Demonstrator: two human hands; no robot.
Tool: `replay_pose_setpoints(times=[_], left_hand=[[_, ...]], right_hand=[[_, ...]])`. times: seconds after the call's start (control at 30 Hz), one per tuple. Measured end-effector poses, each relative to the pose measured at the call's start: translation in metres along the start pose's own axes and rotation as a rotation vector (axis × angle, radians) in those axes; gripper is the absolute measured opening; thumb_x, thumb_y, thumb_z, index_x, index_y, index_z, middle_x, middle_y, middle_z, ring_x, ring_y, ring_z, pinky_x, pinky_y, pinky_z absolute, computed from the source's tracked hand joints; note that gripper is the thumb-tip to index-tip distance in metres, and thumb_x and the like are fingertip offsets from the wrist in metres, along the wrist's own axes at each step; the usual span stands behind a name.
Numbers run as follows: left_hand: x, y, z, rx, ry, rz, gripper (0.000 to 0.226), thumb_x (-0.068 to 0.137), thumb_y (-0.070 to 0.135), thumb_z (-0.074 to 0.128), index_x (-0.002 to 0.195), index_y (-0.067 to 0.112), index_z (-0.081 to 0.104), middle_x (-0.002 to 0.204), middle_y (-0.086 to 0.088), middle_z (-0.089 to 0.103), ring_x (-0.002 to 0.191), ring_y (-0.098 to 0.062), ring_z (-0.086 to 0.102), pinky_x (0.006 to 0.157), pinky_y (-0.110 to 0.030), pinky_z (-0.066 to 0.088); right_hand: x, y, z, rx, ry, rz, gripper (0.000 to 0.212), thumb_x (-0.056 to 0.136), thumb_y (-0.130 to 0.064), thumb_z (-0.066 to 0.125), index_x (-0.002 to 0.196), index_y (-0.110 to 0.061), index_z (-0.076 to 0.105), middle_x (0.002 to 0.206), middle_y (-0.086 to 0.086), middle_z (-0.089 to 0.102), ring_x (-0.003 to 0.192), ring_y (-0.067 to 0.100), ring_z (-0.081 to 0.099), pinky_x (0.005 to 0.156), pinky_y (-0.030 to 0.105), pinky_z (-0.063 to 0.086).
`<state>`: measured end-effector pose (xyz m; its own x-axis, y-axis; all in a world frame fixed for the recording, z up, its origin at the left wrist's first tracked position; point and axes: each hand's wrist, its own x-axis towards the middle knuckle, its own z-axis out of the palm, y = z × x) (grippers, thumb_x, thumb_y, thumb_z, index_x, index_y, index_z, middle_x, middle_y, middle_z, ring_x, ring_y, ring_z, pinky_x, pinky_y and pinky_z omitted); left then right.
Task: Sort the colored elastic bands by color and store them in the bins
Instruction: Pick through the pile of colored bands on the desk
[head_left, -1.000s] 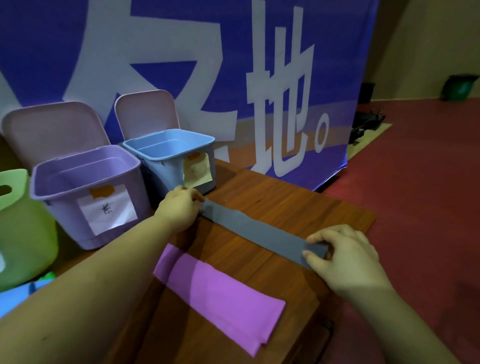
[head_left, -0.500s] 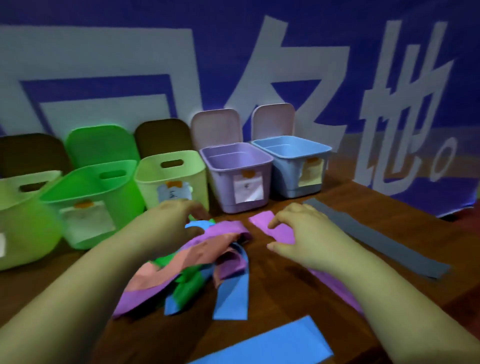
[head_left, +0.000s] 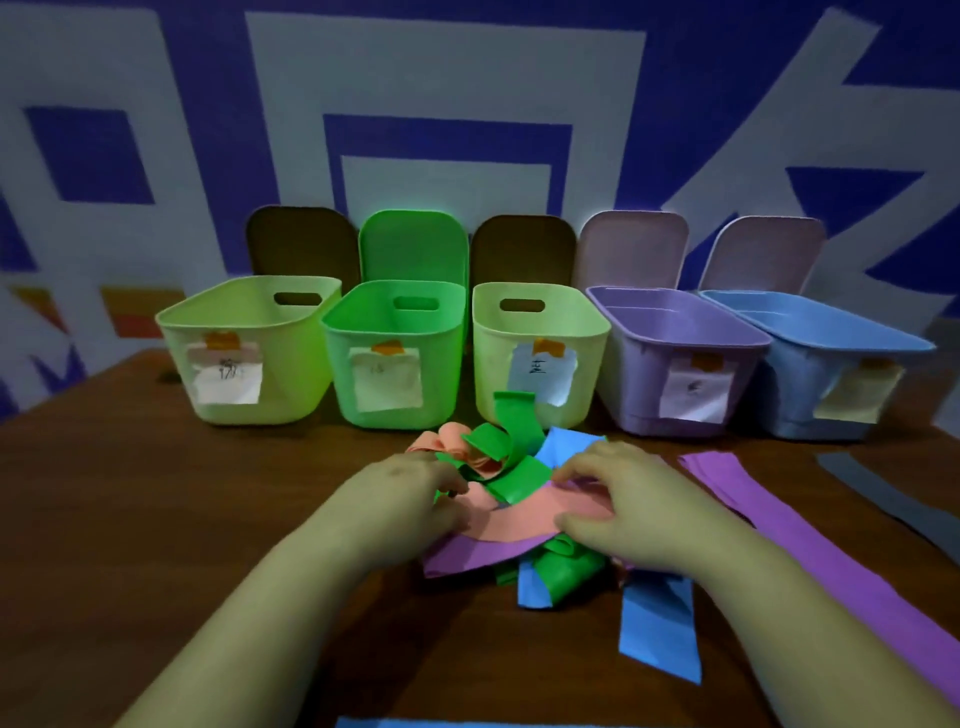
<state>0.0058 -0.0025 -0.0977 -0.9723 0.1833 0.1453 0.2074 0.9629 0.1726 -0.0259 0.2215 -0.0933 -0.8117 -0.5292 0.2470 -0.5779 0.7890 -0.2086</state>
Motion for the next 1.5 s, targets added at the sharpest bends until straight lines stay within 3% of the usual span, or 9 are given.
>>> replay_pose_setpoints(times=[0.13,0.33,0.53,0.7,0.87,1.07,1.23,1.4,1.5], left_hand=[[0.001,-0.011,0.010,-0.045,-0.034,0.003,0.039,0.089,0.055,0.050,0.119,0.032,0.060,0.124,0.008,0.056,0.112,-0.010,0.051,0.093,-0.024,0.039],[0.004,-0.014,0.014,-0.112,-0.062,-0.003,0.044,0.089,0.044,0.056,0.130,0.033,0.051,0.132,0.010,0.047,0.119,-0.007,0.045,0.099,-0.021,0.036],[0.002,-0.014,0.012,-0.270,0.079,-0.037,0.051,0.078,0.035,0.072,0.125,0.035,0.054,0.113,0.012,0.049,0.099,-0.004,0.048,0.087,-0.017,0.038],[0.002,-0.017,0.010,-0.657,0.137,-0.127,0.010,0.078,0.021,0.074,0.076,0.017,0.066,0.069,0.004,0.060,0.066,-0.008,0.054,0.066,-0.026,0.043],[0.001,-0.015,0.008,-1.279,0.111,-0.127,0.009,0.073,0.019,0.073,0.076,0.013,0.067,0.078,-0.002,0.069,0.079,-0.014,0.064,0.081,-0.027,0.052],[0.003,-0.010,0.003,-1.589,0.244,-0.200,0.011,0.091,0.007,0.047,0.088,0.010,0.058,0.076,-0.004,0.066,0.073,-0.013,0.064,0.074,-0.025,0.056],[0.006,-0.012,0.006,-1.561,0.320,-0.228,0.012,0.095,0.008,0.044,0.091,0.009,0.055,0.080,-0.006,0.063,0.066,-0.008,0.066,0.067,-0.022,0.058],[0.008,-0.011,0.004,-1.582,0.405,-0.254,0.014,0.097,0.009,0.042,0.092,0.010,0.055,0.080,-0.008,0.061,0.062,-0.011,0.066,0.065,-0.022,0.057],[0.007,-0.008,0.001,-1.588,0.453,-0.238,0.016,0.098,0.009,0.041,0.092,0.011,0.055,0.079,-0.006,0.062,0.064,-0.010,0.065,0.065,-0.021,0.057]], right_hand=[[0.002,0.010,0.010,0.097,0.041,-0.004,0.043,0.078,-0.052,0.064,0.113,-0.028,0.065,0.109,-0.008,0.059,0.107,0.009,0.052,0.090,0.018,0.035],[0.002,0.012,0.021,0.163,0.069,-0.007,0.037,0.079,-0.040,0.071,0.114,-0.033,0.063,0.104,-0.010,0.058,0.104,0.007,0.049,0.090,0.019,0.035],[-0.003,0.010,0.015,0.329,0.118,-0.022,0.025,0.071,-0.026,0.080,0.083,-0.041,0.064,0.089,-0.010,0.061,0.087,0.002,0.054,0.073,0.017,0.041],[-0.007,0.017,0.008,0.419,0.200,0.021,0.027,0.065,-0.017,0.083,0.073,-0.037,0.068,0.079,-0.010,0.060,0.075,0.006,0.056,0.061,0.016,0.042],[-0.009,0.018,0.007,0.409,0.158,0.052,0.028,0.063,-0.034,0.084,0.083,-0.036,0.064,0.081,-0.017,0.063,0.074,0.003,0.057,0.061,0.018,0.041],[-0.012,0.032,-0.006,0.316,0.142,0.209,0.032,0.069,-0.052,0.071,0.077,-0.023,0.062,0.074,-0.005,0.065,0.072,0.007,0.058,0.065,0.029,0.045],[-0.014,0.040,-0.009,0.312,0.162,0.223,0.015,0.082,-0.043,0.063,0.079,-0.028,0.062,0.079,-0.010,0.066,0.078,0.007,0.060,0.069,0.029,0.047],[-0.014,0.028,-0.014,0.242,0.349,0.105,0.026,0.090,-0.058,0.042,0.073,-0.037,0.043,0.068,-0.010,0.059,0.068,0.013,0.053,0.060,0.028,0.040],[-0.015,0.025,-0.016,0.269,0.444,0.046,0.025,0.082,-0.059,0.044,0.079,-0.035,0.047,0.067,-0.015,0.059,0.066,0.008,0.054,0.060,0.026,0.040]])
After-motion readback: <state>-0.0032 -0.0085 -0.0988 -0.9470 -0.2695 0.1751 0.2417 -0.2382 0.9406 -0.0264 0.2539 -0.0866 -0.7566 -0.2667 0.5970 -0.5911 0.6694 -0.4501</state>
